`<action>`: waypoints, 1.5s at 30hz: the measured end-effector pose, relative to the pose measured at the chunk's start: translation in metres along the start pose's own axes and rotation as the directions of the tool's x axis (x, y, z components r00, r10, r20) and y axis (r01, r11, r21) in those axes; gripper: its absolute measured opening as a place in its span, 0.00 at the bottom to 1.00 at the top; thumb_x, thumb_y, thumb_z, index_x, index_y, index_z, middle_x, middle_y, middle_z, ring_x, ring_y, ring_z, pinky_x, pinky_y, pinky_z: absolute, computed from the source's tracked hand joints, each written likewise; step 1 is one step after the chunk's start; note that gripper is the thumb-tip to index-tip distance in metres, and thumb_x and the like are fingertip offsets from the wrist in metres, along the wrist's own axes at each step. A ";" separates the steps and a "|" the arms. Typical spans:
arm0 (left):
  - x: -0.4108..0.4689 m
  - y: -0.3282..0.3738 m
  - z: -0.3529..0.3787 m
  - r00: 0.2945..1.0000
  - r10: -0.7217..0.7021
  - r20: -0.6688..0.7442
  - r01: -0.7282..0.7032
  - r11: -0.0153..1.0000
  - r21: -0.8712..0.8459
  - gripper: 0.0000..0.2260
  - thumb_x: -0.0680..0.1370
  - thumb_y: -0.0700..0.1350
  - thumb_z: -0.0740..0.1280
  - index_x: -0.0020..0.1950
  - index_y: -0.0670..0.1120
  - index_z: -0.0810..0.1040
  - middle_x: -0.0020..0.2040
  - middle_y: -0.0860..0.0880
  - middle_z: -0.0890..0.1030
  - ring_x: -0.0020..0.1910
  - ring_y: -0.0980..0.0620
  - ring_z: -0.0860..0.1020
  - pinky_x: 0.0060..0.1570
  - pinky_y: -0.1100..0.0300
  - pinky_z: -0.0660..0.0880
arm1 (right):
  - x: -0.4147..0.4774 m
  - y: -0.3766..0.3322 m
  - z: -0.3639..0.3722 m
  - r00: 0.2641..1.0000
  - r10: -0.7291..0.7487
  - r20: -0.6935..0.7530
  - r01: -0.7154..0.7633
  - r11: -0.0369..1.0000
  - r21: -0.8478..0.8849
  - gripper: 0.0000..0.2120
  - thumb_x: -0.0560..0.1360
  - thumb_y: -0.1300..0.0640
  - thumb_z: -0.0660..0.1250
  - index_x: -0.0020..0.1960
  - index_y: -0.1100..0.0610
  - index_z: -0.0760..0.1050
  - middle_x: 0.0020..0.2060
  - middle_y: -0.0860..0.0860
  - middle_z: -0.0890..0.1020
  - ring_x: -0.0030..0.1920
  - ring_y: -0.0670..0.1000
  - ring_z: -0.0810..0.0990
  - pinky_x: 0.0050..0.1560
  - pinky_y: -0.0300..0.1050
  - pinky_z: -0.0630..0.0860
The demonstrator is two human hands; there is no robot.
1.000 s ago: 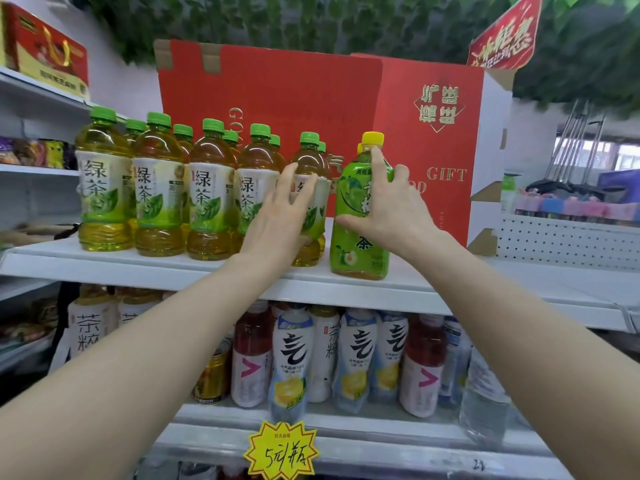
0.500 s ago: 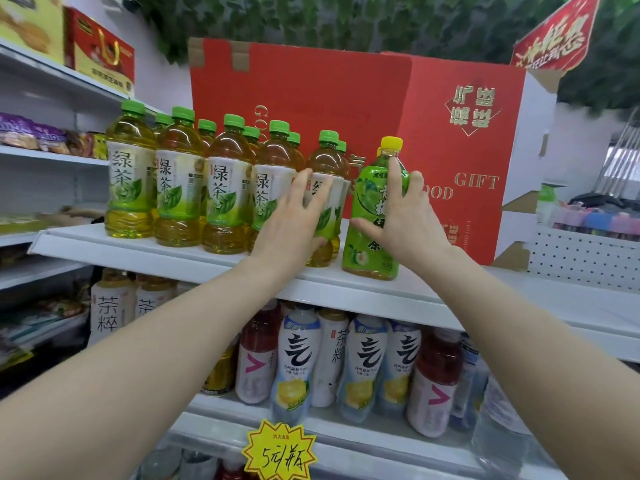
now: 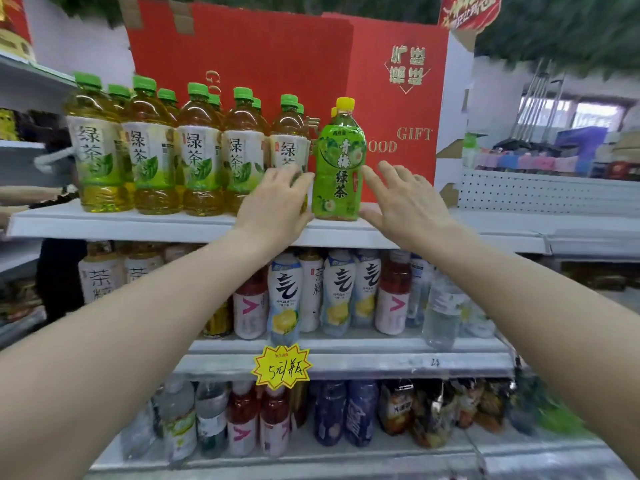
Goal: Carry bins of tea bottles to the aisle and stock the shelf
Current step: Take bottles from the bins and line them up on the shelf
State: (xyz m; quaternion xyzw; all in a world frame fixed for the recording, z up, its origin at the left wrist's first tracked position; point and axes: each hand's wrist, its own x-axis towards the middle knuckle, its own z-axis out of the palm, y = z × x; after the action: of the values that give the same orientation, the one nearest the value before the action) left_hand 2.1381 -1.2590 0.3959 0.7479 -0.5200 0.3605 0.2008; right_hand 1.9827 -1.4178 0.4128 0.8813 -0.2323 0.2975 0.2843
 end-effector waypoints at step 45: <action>-0.759 0.364 0.485 0.100 0.179 0.979 0.496 0.844 -0.205 0.29 0.77 0.38 0.70 0.77 0.44 0.66 0.72 0.41 0.69 0.66 0.38 0.71 0.65 0.50 0.67 | -0.909 -0.155 0.431 0.388 -0.071 0.919 -0.709 0.614 0.347 0.27 0.76 0.58 0.71 0.72 0.62 0.69 0.59 0.61 0.79 0.53 0.66 0.80 0.49 0.57 0.78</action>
State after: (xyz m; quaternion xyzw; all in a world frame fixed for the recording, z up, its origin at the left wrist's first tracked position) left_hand 1.8116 -1.2436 -0.5193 0.7671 -0.5015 -0.3989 0.0283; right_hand 1.5913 -1.3615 -0.5250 0.8623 -0.3929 -0.0785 -0.3097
